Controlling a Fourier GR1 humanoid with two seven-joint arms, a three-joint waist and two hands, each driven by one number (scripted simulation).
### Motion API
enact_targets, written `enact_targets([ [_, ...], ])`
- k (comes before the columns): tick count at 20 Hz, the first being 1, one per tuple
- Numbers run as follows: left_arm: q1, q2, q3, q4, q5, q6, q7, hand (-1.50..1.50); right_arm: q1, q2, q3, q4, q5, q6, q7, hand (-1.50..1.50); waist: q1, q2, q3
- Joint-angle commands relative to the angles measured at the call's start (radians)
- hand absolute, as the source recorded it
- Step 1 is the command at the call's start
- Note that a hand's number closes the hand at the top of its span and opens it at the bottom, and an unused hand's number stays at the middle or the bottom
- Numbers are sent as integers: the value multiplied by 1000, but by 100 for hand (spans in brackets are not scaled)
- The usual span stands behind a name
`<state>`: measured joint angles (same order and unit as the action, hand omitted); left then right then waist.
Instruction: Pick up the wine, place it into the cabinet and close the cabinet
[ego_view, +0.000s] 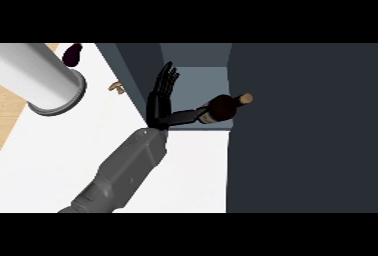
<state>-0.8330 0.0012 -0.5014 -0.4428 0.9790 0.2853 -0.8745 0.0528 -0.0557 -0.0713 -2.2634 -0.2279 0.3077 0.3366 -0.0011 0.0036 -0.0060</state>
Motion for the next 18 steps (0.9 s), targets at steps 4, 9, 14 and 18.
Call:
enact_targets([
  [4, 192, 132, -79, -375, -68, 90, 103, -150, 77, -20, -40, -55, -65, 35, -5, -150, 24, -19, 7],
  [9, 334, 203, -184, -737, -135, 200, 230, -150, 5, 2, 7, -24, -8, -9, 25, -150, 26, -14, 7],
  [14, 501, 298, -253, -1072, -182, 302, 312, -150, 52, 29, 36, -18, 21, 9, -38, -150, 21, -12, 7],
  [18, 533, 376, -259, -1302, -224, 404, 448, -150, -46, -29, -33, -70, -51, -37, 92, -150, 13, -9, 7],
])
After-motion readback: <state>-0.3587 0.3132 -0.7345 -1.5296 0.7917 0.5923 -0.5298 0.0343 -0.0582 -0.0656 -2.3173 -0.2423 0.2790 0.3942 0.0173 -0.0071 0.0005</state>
